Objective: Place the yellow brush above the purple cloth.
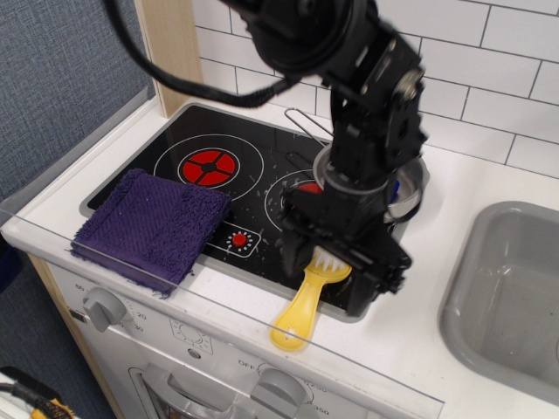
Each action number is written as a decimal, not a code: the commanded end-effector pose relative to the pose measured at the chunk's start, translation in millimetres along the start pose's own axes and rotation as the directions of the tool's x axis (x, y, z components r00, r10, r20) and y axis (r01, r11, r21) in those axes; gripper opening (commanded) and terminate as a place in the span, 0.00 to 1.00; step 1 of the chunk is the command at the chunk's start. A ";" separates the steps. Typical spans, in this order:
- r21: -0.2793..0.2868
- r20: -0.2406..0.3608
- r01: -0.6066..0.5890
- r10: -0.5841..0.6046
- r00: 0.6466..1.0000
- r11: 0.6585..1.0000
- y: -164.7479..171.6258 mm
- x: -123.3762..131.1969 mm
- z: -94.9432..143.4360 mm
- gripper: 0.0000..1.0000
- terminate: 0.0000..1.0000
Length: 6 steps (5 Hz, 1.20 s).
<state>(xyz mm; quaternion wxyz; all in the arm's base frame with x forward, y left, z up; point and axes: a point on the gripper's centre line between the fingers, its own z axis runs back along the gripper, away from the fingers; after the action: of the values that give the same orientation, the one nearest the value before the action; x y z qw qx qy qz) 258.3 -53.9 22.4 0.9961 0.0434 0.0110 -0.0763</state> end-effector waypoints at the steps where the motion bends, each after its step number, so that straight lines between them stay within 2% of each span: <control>1: 0.042 -0.041 -0.023 0.025 0.999 0.999 -0.1 10.3 -18.0 1.00 0.00; 2: 0.025 -0.045 -0.019 0.020 0.999 1.000 1.1 7.9 -22.0 1.00 0.00; 3: 0.044 -0.028 0.000 0.001 1.000 0.999 2.6 7.7 -12.0 0.00 0.00; 4: 0.051 0.027 0.008 -0.009 1.000 0.999 14.3 12.9 5.7 0.00 0.00; 5: 0.113 0.126 -0.037 0.022 0.992 0.993 62.4 25.8 53.2 0.00 0.00; 6: 0.159 0.148 -0.110 0.086 0.985 0.981 115.2 36.2 76.5 0.00 0.00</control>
<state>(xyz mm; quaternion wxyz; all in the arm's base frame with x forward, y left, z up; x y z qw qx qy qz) 316.3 44.2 94.3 0.9910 0.1177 -0.0518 -0.0370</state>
